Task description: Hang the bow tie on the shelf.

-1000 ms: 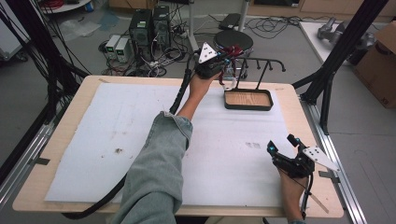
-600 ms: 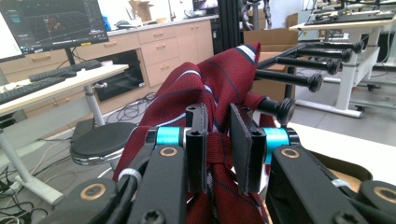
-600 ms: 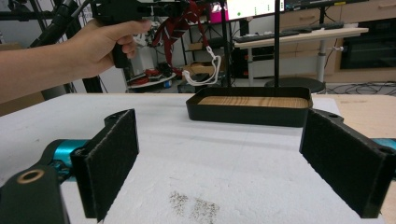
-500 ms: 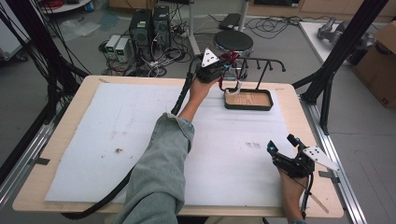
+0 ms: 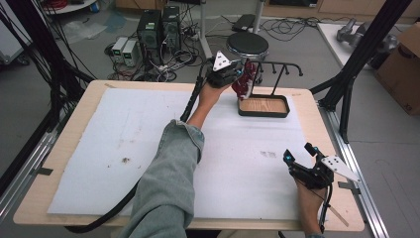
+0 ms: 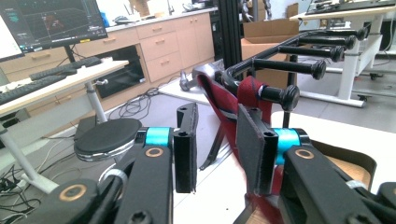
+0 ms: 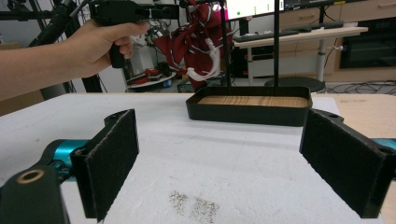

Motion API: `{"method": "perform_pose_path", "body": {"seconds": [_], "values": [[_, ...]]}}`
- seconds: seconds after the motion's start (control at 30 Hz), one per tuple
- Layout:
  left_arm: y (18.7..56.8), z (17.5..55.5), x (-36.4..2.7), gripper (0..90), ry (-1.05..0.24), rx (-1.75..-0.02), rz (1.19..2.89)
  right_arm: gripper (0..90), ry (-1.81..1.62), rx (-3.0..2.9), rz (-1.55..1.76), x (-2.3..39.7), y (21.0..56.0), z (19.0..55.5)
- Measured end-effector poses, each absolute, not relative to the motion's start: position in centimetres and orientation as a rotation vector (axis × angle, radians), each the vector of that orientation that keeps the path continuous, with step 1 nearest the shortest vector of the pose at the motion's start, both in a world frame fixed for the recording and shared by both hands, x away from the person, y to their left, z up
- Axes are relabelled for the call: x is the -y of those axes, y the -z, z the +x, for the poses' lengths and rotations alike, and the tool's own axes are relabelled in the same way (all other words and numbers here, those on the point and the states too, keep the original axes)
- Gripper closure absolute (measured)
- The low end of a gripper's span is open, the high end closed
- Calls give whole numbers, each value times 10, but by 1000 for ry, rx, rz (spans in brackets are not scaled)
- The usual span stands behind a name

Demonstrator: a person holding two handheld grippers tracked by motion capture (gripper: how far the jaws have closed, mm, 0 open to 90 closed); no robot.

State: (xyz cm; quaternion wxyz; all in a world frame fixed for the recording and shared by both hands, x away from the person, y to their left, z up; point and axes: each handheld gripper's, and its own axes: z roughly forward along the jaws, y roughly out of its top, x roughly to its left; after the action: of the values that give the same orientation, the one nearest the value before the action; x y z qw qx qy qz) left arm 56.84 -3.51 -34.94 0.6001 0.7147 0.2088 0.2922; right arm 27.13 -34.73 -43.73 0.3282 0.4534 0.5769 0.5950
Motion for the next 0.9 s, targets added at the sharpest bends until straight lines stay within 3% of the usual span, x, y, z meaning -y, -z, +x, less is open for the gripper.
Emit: {"method": "perform_pose_path", "body": {"seconds": [0.2, 0.9], "values": [[343, 563, 25, 605, -668, -471, 1694, 108, -1557, -1509, 1189, 347, 437, 271], [313, 528, -54, 551, -661, -498, 1649, 109, -1545, -1496, 1193, 347, 437, 272]]}}
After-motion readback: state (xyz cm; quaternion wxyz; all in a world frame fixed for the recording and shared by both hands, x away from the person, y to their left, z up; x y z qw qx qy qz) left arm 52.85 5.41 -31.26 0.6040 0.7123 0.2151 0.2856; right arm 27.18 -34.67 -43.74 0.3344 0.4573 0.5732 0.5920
